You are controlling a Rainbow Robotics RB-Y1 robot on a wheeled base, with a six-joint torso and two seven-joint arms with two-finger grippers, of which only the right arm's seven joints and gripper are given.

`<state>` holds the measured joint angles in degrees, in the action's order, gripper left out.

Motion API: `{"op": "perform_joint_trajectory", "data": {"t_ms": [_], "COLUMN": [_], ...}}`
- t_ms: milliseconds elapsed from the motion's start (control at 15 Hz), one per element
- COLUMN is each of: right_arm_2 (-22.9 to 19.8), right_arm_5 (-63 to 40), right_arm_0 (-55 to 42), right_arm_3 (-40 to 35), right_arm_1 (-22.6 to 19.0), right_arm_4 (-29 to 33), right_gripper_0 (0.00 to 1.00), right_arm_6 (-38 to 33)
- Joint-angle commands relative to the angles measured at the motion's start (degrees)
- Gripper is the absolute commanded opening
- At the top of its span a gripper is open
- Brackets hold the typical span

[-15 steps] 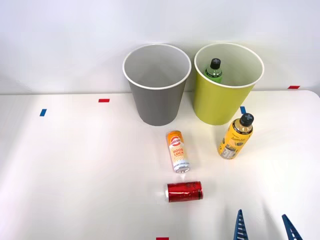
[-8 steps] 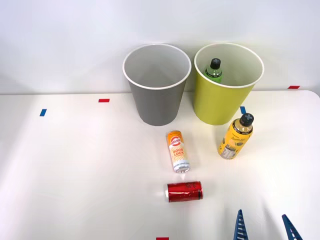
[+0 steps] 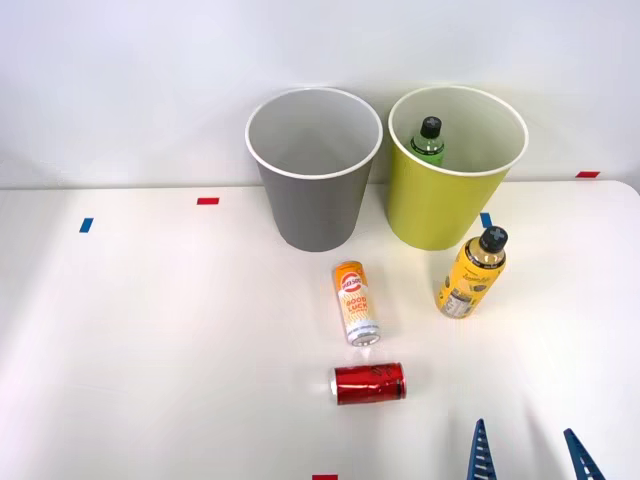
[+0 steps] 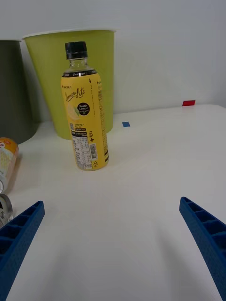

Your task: Put cans in the gray bin, plastic bottles in the light green bin

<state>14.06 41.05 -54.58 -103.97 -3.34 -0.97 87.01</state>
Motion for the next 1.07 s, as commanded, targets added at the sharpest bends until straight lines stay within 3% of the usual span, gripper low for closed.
{"op": "perform_joint_trajectory", "data": {"t_ms": [67,533,1067], "right_arm_2": [-0.44,-1.76,0.26], "right_arm_5": [-0.53,0.35,-1.14], "right_arm_0": [1.23,6.86,11.78], "right_arm_3": [2.46,2.64,2.64], "right_arm_1": [0.0,-7.03,-8.44], "right_arm_4": [0.26,0.26,-5.54], "right_gripper_0": [1.0,1.0,1.0], "right_arm_6": [0.0,1.14,0.26]}}
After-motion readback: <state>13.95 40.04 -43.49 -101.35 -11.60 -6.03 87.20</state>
